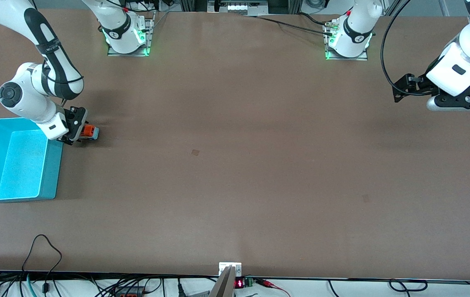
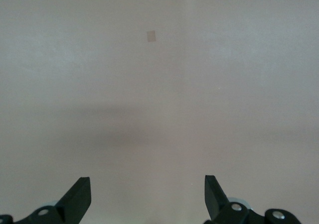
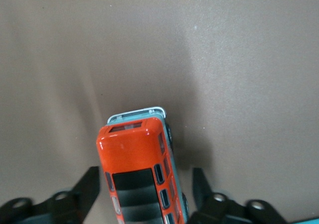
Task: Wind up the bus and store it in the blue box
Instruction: 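Lower the right gripper and grasp the orange bus, then lift the bus and lower it into the blue box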
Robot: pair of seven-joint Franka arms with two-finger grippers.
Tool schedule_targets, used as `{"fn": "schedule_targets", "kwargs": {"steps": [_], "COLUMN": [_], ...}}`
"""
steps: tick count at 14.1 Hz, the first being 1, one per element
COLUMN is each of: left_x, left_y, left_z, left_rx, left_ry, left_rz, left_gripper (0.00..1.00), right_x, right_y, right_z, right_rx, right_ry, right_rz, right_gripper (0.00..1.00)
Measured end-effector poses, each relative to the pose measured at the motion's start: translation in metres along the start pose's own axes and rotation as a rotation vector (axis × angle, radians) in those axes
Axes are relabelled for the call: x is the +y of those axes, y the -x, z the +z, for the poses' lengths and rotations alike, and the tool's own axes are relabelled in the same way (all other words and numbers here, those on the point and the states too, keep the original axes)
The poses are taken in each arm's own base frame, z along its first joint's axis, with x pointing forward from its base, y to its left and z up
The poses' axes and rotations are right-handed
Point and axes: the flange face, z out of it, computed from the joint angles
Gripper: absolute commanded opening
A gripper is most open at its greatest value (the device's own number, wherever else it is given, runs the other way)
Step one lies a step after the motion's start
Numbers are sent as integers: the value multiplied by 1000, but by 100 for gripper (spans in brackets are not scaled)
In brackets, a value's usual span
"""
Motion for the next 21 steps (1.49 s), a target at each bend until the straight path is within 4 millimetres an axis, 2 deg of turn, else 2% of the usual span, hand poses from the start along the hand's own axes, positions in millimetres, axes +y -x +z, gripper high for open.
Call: {"fn": "schedule_targets", "kwargs": {"steps": [3, 4, 7, 9, 12, 15, 17, 18, 19, 21], "left_x": [0, 0, 1, 7, 13, 13, 13, 13, 13, 13], "left_y": [0, 0, 0, 1, 2, 2, 2, 2, 2, 2], "left_z": [0, 0, 0, 0, -1, -1, -1, -2, -2, -2], "left_rx": [-1, -1, -2, -1, 0, 0, 1, 2, 2, 1], "left_ry": [0, 0, 0, -1, -2, -2, -2, -2, -2, -2], "left_rz": [0, 0, 1, 13, 23, 23, 23, 23, 22, 22], "left_gripper": [100, 100, 100, 100, 100, 100, 100, 100, 100, 100], "right_x": [0, 0, 1, 5, 26, 56, 75, 81, 86, 92], "right_y": [-2, -4, -8, -13, -39, -47, -41, -33, -18, 23], "right_z": [-2, -1, -3, -9, -44, -99, -139, -152, -160, -161], "right_rx": [1, 2, 4, 9, 32, 24, 30, 40, 50, 54], "right_ry": [4, 4, 12, 34, 105, 91, 110, 127, 140, 146], "right_rz": [-6, -10, 9, 94, 254, 499, 663, 742, 833, 985], "right_gripper": [6, 0, 0, 0, 0, 0, 0, 0, 0, 0]}}
